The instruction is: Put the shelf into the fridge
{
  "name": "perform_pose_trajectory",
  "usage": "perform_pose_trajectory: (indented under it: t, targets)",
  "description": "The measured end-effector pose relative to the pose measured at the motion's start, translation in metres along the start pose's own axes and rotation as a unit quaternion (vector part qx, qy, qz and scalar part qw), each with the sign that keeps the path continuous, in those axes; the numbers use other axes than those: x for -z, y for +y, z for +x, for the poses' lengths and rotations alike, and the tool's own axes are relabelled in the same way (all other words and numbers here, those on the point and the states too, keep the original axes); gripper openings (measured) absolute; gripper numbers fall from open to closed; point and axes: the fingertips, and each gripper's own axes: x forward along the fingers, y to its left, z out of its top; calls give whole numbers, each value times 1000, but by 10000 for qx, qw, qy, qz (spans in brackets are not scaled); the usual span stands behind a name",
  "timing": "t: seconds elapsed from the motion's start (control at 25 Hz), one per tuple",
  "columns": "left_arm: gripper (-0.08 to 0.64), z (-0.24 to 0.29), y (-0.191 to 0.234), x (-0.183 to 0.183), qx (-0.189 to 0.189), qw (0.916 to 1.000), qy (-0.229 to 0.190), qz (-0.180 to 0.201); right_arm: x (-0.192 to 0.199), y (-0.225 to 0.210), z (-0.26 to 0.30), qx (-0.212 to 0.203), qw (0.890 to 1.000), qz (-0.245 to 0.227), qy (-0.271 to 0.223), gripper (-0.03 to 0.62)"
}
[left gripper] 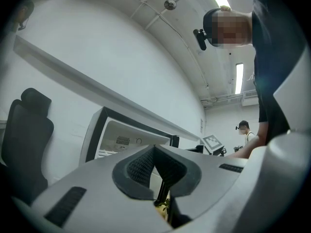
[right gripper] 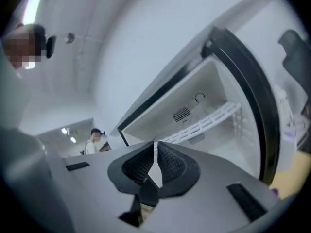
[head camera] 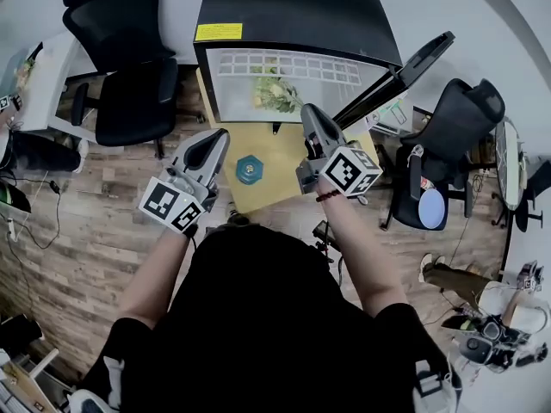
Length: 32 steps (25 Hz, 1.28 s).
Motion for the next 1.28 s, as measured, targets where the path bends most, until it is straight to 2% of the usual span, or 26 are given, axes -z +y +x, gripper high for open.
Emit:
perform_pose_trajectory:
  t: [0.08, 0.16, 0.24, 0.44, 0.56, 0.64, 0.8, 1.0, 1.28]
  targets:
    - [18, 5, -6, -1, 34, 10000, -27, 27, -6, 10, -13, 79, 9948, -1008, 75, 26]
    - [18, 10, -13, -3, 64, 9999, -48, 76, -10, 13, -25, 281, 9813, -1898, 157, 15]
    - [18, 12, -19, -3, 72, 9998, -54, 152, -12, 15, -36, 465, 9660, -2536, 215, 14]
    - [18, 14, -27, -6, 15, 9995, -53, 303, -13, 18, -55, 660, 9421, -3282, 200, 14]
    - [18, 15, -30, -5, 2, 9995, -37, 304, -14, 20, -62, 774, 9216, -3797, 209, 14]
    - [18, 15, -32, -4, -3, 9995, -39, 298, -13, 20, -64, 819, 9138, -3970, 271, 14]
    - [18, 13, -36, 0, 15, 9995, -3, 310, -12, 20, -69, 846, 9152, -3933, 244, 14]
    - [18, 12, -39, 4, 27, 9994, 52, 352, -8, 21, -73, 838, 9060, -4138, 302, 12]
    - [18, 12, -42, 9, 42, 9995, 61, 308, -4, 15, -82, 899, 9076, -4088, 315, 14]
